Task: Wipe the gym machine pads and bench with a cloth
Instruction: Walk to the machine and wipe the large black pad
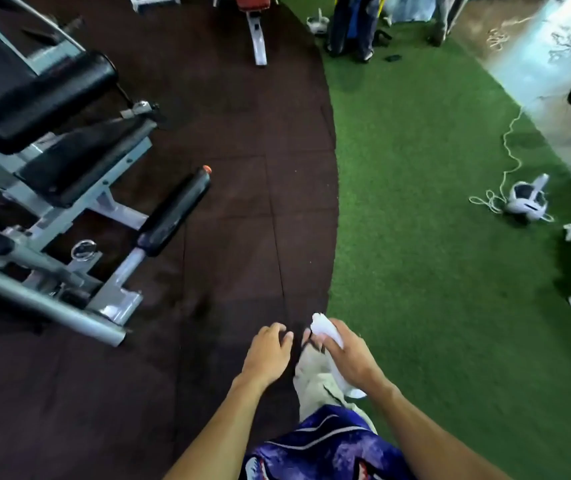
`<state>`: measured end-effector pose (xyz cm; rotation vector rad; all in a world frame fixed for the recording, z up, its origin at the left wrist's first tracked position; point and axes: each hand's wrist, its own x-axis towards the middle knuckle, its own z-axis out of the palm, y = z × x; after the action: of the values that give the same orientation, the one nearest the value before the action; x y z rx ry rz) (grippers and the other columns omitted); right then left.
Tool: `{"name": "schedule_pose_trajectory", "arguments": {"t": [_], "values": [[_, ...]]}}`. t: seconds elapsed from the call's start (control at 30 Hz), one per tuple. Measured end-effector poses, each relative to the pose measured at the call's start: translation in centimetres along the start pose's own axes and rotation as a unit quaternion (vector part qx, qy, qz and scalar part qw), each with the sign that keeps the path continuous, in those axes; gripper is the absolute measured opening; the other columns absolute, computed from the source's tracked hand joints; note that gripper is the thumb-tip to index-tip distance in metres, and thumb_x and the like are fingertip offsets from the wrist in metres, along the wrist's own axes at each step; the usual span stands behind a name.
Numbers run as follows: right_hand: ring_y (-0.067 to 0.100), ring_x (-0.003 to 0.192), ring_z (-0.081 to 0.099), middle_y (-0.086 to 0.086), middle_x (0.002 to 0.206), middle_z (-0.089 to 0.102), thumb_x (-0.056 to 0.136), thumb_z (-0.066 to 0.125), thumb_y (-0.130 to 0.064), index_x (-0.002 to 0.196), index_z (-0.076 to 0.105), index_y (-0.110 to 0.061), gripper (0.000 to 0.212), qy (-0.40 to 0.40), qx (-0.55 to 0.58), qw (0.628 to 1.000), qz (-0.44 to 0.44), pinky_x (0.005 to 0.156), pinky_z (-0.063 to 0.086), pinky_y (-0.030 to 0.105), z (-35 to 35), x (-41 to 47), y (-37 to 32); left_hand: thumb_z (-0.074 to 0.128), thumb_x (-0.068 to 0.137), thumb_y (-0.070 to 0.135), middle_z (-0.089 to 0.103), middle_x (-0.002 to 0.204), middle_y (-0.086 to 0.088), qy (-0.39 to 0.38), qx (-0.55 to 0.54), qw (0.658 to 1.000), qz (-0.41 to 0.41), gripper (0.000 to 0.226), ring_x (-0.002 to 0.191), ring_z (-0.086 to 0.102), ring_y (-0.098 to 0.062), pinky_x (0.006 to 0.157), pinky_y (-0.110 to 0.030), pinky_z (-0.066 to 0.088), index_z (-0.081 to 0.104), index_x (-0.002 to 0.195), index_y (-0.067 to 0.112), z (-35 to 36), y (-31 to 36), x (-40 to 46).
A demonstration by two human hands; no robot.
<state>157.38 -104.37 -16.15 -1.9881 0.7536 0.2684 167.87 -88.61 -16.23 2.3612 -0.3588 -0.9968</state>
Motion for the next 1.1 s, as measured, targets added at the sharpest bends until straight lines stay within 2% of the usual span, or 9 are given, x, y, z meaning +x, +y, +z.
{"name": "schedule_pose_trajectory", "arguments": {"t": [0.1, 0.27, 0.37, 0.5, 0.63, 0.8, 0.93, 1.1], "values": [[0.011, 0.108, 0.058, -0.011, 0.115, 0.061, 0.102, 0.052, -0.034, 0.140, 0.050, -0.020, 0.041, -0.017, -0.007, 1.000, -0.007, 0.091, 0.041, 0.025, -2.6, 9.2, -3.4, 0.043, 0.101, 0.036, 0.055, 0.133, -0.008, 0.007, -0.020, 1.000, -0.013, 0.040, 0.125, 0.053, -0.023, 0.109, -0.035, 0.042, 0.053, 0.133, 0.014, -3.8, 3.2, 8.0], [0.009, 0.107, 0.060, -0.014, 0.114, 0.061, 0.102, 0.053, -0.034, 0.138, 0.052, -0.021, 0.038, -0.043, -0.029, 0.998, -0.036, 0.086, 0.038, 0.020, -7.8, 24.2, -10.4, 0.044, 0.101, 0.036, 0.058, 0.132, -0.010, 0.023, -0.047, 0.997, -0.049, 0.039, 0.123, 0.054, -0.024, 0.107, -0.033, 0.042, 0.056, 0.130, 0.012, -11.8, 8.4, 21.0], [0.008, 0.102, 0.059, -0.012, 0.114, 0.063, 0.102, 0.053, -0.035, 0.136, 0.052, -0.022, 0.037, -0.058, -0.042, 0.997, -0.036, 0.085, 0.039, 0.022, -10.4, 31.7, -14.7, 0.045, 0.101, 0.034, 0.060, 0.130, -0.011, 0.041, -0.066, 0.994, -0.071, 0.039, 0.122, 0.055, -0.026, 0.106, -0.033, 0.042, 0.056, 0.129, 0.010, -16.2, 11.3, 27.2], [0.007, 0.107, 0.060, -0.012, 0.119, 0.065, 0.101, 0.053, -0.038, 0.137, 0.053, -0.024, 0.039, -0.072, -0.042, 0.996, -0.033, 0.088, 0.041, 0.023, -12.5, 41.9, -19.5, 0.046, 0.101, 0.035, 0.063, 0.126, -0.010, 0.041, -0.106, 0.989, -0.097, 0.037, 0.117, 0.060, -0.025, 0.104, -0.035, 0.047, 0.058, 0.126, 0.012, -21.5, 14.3, 35.9], [0.009, 0.106, 0.058, -0.010, 0.116, 0.062, 0.101, 0.054, -0.036, 0.136, 0.053, -0.025, 0.037, -0.073, -0.030, 0.997, -0.019, 0.088, 0.039, 0.022, -13.6, 52.8, -25.1, 0.046, 0.097, 0.041, 0.062, 0.129, -0.011, 0.054, -0.112, 0.987, -0.102, 0.037, 0.124, 0.055, -0.027, 0.108, -0.039, 0.045, 0.060, 0.121, 0.016, -27.7, 15.7, 46.5], [0.010, 0.113, 0.058, -0.008, 0.125, 0.063, 0.101, 0.054, -0.037, 0.137, 0.053, -0.025, 0.038, -0.081, -0.041, 0.995, -0.033, 0.092, 0.039, 0.024, -14.2, 66.9, -34.2, 0.047, 0.098, 0.040, 0.065, 0.119, -0.011, 0.052, -0.124, 0.985, -0.105, 0.036, 0.112, 0.062, -0.026, 0.104, -0.037, 0.047, 0.059, 0.120, 0.015, -38.4, 16.7, 58.8], [0.006, 0.109, 0.055, -0.009, 0.125, 0.062, 0.101, 0.053, -0.036, 0.137, 0.053, -0.023, 0.038, -0.092, -0.050, 0.993, -0.060, 0.091, 0.038, 0.022, -14.2, 77.0, -42.9, 0.047, 0.100, 0.035, 0.063, 0.126, -0.012, 0.101, -0.119, 0.980, -0.120, 0.037, 0.120, 0.058, -0.027, 0.103, -0.032, 0.043, 0.058, 0.126, 0.010, -48.0, 17.6, 66.3], [0.009, 0.114, 0.058, -0.010, 0.128, 0.061, 0.102, 0.051, -0.041, 0.139, 0.052, -0.024, 0.040, -0.144, -0.091, 0.980, -0.101, 0.094, 0.041, 0.024, -12.4, 88.6, -52.6, 0.046, 0.100, 0.035, 0.066, 0.119, -0.010, 0.146, -0.177, 0.961, -0.152, 0.037, 0.115, 0.060, -0.024, 0.103, -0.035, 0.047, 0.058, 0.126, 0.011, -57.0, 16.4, 74.1]]}}
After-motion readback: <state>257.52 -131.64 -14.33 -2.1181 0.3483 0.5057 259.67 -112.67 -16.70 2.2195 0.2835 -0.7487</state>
